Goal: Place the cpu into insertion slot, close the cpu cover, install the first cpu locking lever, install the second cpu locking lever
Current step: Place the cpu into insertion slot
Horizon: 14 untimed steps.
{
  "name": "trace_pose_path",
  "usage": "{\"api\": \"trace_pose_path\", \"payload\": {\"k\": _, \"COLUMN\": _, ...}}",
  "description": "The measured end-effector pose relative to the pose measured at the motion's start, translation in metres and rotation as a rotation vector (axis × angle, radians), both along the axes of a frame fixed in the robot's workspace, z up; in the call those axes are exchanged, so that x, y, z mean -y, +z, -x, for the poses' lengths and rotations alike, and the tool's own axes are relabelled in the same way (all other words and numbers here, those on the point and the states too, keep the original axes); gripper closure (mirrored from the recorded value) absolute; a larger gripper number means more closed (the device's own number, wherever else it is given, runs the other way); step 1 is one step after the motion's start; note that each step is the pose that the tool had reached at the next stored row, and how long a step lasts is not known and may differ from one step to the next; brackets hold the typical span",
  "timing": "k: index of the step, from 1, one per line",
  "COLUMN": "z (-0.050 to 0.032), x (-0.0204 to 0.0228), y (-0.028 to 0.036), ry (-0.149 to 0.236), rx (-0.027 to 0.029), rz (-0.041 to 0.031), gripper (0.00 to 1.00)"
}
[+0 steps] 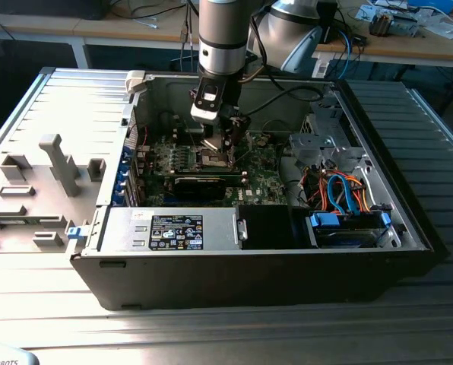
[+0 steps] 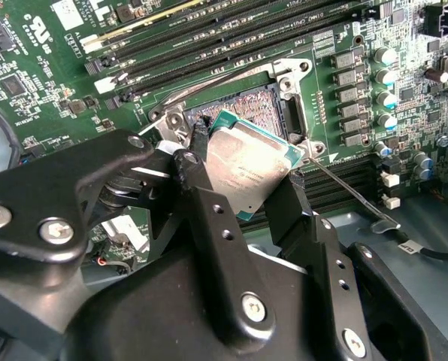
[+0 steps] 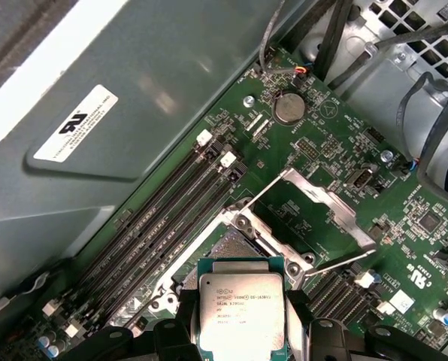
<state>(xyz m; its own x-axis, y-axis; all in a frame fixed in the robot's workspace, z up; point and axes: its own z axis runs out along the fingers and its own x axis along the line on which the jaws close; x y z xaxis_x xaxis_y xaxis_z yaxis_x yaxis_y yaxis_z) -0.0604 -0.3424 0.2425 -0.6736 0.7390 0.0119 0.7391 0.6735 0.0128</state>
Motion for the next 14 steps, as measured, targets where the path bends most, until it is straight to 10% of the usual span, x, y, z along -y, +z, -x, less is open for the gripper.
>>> {"api": "trace_pose_path", "payload": {"k": 14, "z": 0.0, "x": 0.0, "y": -0.0013, "ry": -0.049, "rx": 0.0001, "rz": -0.0002, "gripper": 0.45}}
